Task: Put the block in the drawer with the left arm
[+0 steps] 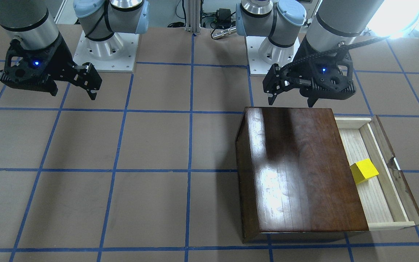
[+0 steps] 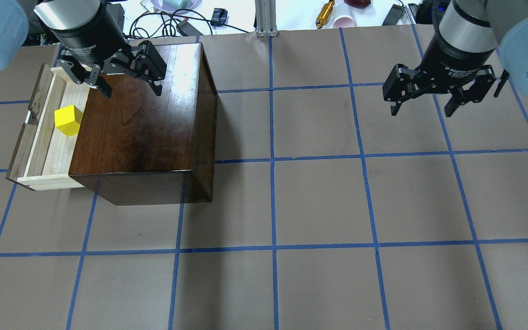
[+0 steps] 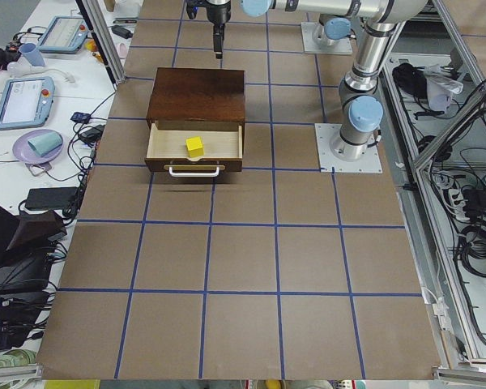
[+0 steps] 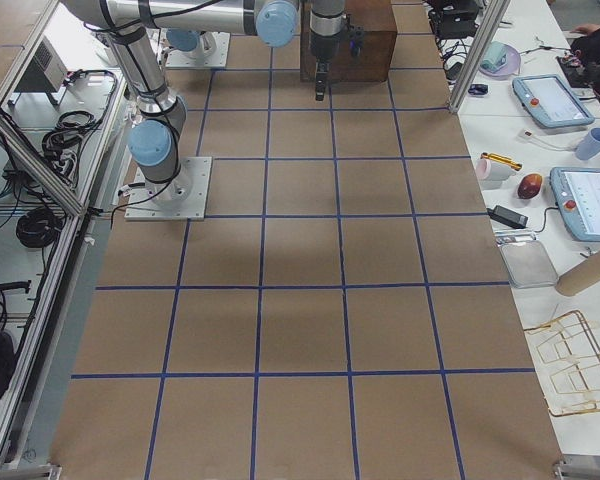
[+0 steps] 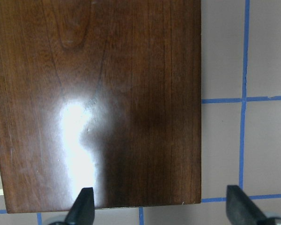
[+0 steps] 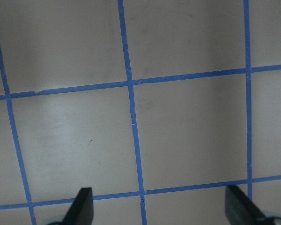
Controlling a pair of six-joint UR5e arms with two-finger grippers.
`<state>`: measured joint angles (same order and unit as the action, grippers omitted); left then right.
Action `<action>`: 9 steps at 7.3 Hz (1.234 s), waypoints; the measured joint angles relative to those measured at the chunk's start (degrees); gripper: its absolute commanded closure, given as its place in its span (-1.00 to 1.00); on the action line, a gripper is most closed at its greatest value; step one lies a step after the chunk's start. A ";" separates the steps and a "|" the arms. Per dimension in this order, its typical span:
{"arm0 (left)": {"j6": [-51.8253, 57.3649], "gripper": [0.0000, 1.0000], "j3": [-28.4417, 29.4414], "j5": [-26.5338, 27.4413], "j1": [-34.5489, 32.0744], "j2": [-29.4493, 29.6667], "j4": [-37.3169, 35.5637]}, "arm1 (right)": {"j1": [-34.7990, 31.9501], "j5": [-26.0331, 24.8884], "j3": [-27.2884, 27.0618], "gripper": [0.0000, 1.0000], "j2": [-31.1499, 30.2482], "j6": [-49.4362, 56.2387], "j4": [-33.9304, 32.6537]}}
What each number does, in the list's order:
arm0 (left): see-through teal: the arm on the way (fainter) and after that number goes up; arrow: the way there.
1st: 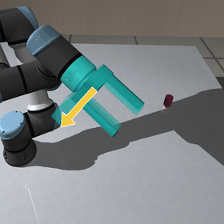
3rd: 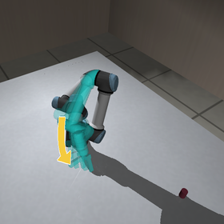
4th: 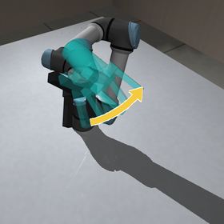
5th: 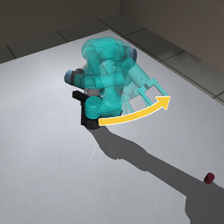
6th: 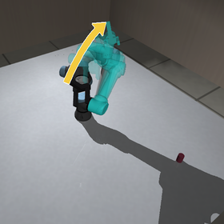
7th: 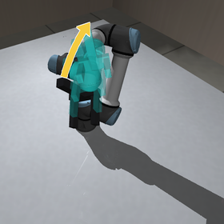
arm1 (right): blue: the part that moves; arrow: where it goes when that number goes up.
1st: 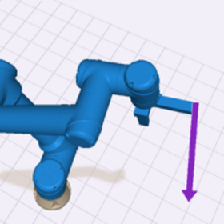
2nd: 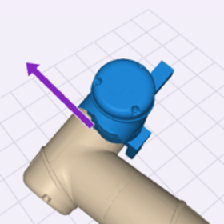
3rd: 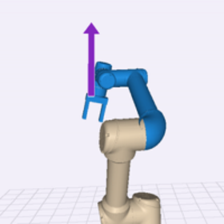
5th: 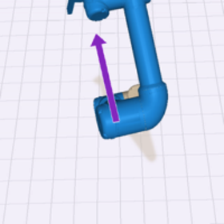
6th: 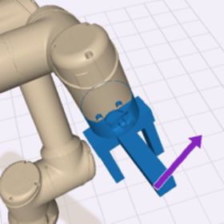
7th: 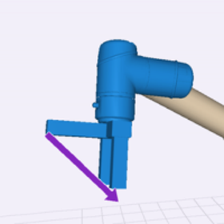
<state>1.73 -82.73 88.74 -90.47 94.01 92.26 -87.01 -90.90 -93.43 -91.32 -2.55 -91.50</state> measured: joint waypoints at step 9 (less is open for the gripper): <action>0.83 -1.00 -0.06 2.66 0.39 -0.51 -1.19 | 0.00 -0.04 0.00 -1.00 0.00 0.00 0.00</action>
